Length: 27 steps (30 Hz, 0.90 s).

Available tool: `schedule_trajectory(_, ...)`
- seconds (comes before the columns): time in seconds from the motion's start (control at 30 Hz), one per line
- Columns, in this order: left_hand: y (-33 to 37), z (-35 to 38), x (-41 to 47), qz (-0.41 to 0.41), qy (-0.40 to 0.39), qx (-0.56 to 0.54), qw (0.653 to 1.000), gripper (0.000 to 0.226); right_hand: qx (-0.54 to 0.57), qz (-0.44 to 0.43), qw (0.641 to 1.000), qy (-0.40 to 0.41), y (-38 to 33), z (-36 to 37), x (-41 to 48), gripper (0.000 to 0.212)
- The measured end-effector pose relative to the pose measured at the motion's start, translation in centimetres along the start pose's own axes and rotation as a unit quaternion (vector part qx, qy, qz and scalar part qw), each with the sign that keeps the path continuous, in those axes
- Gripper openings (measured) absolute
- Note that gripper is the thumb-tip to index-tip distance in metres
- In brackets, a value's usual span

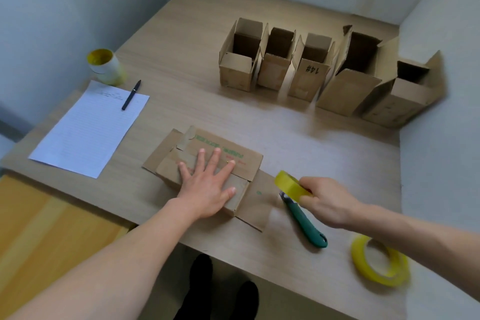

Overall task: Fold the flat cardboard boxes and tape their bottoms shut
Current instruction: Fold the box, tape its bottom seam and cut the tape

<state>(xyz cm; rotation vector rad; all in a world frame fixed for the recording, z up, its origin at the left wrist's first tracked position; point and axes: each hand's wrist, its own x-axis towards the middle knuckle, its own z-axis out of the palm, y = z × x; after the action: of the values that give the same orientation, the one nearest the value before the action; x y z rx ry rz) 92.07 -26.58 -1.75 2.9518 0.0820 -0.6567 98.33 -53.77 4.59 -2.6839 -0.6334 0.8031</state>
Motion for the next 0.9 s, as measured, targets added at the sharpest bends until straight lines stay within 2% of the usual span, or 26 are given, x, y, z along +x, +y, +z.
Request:
schedule_trajectory(0.07,0.0,-0.3,0.1,0.023,-0.009,0.007,1.0,0.069,0.127,0.037,0.991,0.028,-0.4,-0.9,-0.1,0.018)
schedule_trajectory(0.13,0.1,-0.9,0.5,0.066,-0.023,0.013,0.997,0.07,0.223,0.047,0.972,0.059,-1.1,-1.3,-0.1,0.027)
schedule_trajectory(0.27,0.5,-2.4,1.3,0.171,-0.045,0.01,0.984,0.074,0.301,0.046,0.948,0.093,-3.4,-1.4,-0.2,0.053)
schedule_trajectory(0.37,0.1,-3.0,1.8,0.205,-0.037,-0.048,0.977,0.077,0.307,0.054,0.946,0.085,-5.5,-1.1,-0.1,0.055)
schedule_trajectory(0.43,-0.6,-3.2,2.1,0.187,-0.02,-0.156,0.97,0.073,0.304,0.061,0.948,0.074,-6.6,-0.4,0.2,0.048)
schedule_trajectory(0.53,-1.7,-4.3,2.6,0.153,0.036,-0.332,0.93,0.051,0.284,0.075,0.953,0.066,-7.6,0.7,0.5,0.035)
schedule_trajectory(0.6,-1.6,-5.6,3.0,0.146,0.053,-0.402,0.902,0.043,0.278,0.086,0.954,0.074,-7.8,0.9,0.5,0.027)
schedule_trajectory(0.73,-0.6,-7.2,3.8,0.172,-0.008,-0.438,0.882,0.035,0.273,0.095,0.954,0.074,-8.6,1.3,0.8,0.031)
schedule_trajectory(0.9,0.5,-6.9,4.6,0.179,-0.082,-0.481,0.854,0.035,0.27,0.098,0.955,0.071,-9.4,1.0,1.1,0.024)
